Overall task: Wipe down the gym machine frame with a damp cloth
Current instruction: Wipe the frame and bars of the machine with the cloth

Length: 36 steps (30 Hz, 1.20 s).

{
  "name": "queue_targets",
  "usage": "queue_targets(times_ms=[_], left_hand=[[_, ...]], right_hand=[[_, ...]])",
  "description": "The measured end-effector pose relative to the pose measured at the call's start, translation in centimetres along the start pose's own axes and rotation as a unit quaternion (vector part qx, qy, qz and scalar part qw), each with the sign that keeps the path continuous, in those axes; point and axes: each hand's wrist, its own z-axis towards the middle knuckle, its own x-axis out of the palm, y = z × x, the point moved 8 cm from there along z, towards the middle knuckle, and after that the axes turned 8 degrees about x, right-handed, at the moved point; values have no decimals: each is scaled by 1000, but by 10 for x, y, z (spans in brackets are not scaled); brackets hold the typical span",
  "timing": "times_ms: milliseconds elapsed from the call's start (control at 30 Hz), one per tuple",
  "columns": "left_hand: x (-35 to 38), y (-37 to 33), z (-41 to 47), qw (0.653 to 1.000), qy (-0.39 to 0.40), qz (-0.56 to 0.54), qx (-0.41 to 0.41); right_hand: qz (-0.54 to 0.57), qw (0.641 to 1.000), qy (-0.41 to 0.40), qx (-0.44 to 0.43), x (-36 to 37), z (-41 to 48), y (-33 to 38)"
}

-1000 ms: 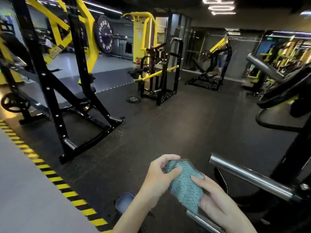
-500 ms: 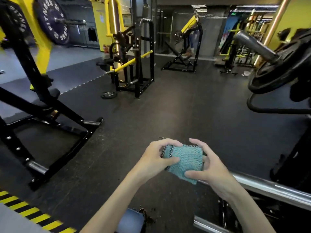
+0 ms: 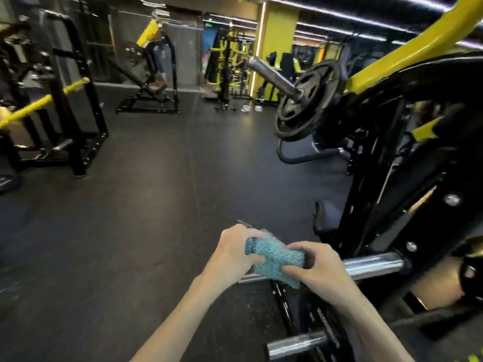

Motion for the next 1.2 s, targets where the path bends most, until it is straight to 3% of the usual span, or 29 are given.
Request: queue_targets(times_ms=[200, 333, 400, 567, 733, 900, 1067, 1200], left_hand=[[32, -36, 40, 990, 83, -2, 112], [51, -52, 70, 979, 134, -44, 148], [64, -64, 86, 969, 167, -85, 161], [99, -103, 132, 953, 182, -178, 167], [122, -145, 179, 918, 196, -322, 127], [138, -183, 222, 893, 217, -358, 164], [144, -195, 253, 896, 208, -347, 186], [128, -207, 282, 895, 181, -342, 221]], right_hand=[[3, 995, -93, 26, -48, -18, -6], [178, 982, -42, 50, -72, -18, -17], [285, 956, -24, 57, -81, -16, -26], [488, 866, -94, 45, -116, -1, -48], [528, 826, -199, -18, -165, 18, -40], [570, 782, -251, -19, -212, 47, -41], [579, 780, -239, -18, -236, 69, -24], [541, 790, -289, -4, -257, 82, -13]])
